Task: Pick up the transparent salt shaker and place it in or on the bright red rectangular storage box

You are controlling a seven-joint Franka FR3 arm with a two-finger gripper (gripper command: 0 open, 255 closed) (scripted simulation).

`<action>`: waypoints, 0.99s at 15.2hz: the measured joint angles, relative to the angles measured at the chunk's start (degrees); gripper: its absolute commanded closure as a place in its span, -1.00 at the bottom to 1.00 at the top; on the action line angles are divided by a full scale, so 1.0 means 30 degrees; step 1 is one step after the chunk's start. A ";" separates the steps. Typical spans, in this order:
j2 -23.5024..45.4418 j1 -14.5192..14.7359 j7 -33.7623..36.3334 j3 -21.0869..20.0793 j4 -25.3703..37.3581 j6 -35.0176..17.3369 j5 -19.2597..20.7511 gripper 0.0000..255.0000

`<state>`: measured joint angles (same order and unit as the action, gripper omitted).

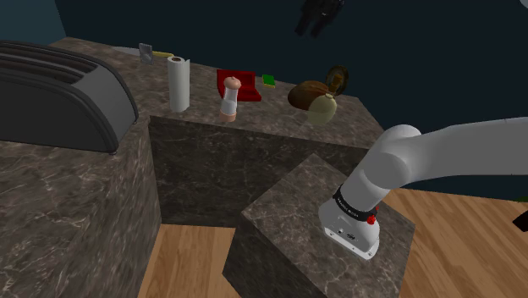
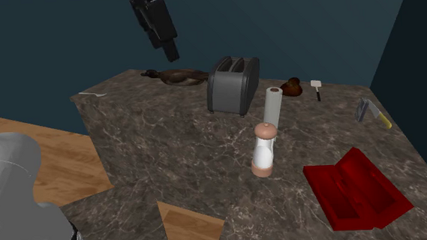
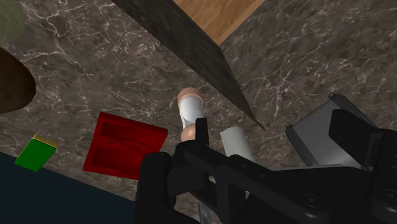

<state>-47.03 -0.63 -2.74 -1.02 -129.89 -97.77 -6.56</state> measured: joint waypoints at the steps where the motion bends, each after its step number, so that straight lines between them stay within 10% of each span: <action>1: 0.0000 0.0000 0.0000 0.0000 0.0000 0.0000 0.0000 -1.00; 15: 0.6247 -0.0957 0.1606 -0.2221 -0.2000 -0.8317 0.1816 -1.00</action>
<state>-28.29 -3.50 2.08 -7.68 -135.89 -122.72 -1.11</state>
